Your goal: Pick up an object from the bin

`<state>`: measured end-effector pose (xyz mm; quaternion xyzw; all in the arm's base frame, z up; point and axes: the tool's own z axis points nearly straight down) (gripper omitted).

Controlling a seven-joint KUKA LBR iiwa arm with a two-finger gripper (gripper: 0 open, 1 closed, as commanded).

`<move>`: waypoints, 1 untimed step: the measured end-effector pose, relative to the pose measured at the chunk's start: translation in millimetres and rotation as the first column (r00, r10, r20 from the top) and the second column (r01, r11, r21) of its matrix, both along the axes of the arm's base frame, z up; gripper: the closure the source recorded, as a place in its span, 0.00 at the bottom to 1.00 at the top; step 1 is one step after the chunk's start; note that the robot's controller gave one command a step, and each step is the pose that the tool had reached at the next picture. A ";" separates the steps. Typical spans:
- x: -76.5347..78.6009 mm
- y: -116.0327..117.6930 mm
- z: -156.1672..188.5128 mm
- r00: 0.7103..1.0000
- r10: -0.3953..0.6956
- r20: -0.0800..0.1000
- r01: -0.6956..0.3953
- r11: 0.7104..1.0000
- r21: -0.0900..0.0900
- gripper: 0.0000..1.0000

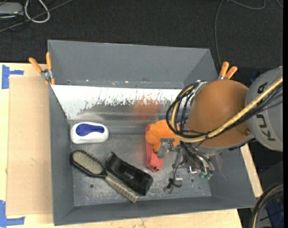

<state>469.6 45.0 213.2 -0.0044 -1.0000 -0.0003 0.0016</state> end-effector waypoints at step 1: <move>0.0 0.0 0.0 1.000 0.000 0.000 0.000 1.000 0.000 0.00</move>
Offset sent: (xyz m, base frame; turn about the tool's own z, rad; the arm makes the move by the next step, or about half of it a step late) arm 0.0184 0.0487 -0.0569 -0.0999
